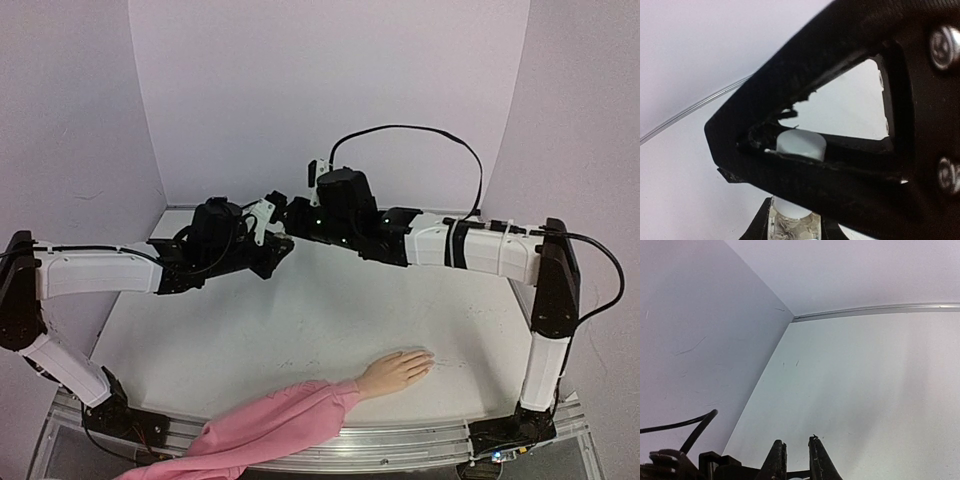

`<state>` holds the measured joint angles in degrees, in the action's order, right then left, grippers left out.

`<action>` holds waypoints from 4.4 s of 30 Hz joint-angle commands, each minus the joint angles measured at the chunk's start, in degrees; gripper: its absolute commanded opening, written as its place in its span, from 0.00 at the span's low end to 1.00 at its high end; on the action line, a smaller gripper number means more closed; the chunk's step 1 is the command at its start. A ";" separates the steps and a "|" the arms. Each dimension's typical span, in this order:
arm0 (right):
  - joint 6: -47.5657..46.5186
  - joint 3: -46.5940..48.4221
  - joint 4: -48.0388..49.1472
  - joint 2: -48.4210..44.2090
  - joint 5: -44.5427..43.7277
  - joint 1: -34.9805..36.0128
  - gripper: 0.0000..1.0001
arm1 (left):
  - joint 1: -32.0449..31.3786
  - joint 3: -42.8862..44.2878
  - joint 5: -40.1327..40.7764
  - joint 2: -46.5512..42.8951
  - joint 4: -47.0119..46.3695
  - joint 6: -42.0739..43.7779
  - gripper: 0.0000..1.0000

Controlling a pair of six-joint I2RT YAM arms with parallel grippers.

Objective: Paint the nails

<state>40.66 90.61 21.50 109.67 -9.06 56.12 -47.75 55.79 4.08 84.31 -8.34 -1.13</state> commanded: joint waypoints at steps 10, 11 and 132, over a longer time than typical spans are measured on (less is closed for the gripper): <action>-12.03 -11.16 2.14 -14.01 30.21 -5.38 0.71 | 1.39 -7.20 -5.91 -7.93 -5.31 -3.04 0.00; -13.61 -12.34 2.52 -14.99 33.68 -6.69 0.75 | 2.54 -7.28 -9.32 -8.67 -3.80 -3.63 0.00; -8.07 -6.26 -1.22 -9.60 7.39 0.79 0.00 | -3.94 3.69 29.53 -6.01 -3.03 0.88 0.00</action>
<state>27.49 74.56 41.04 96.84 40.07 48.73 -47.92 54.72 -26.50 74.81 -8.01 -7.53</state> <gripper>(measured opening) 0.151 0.212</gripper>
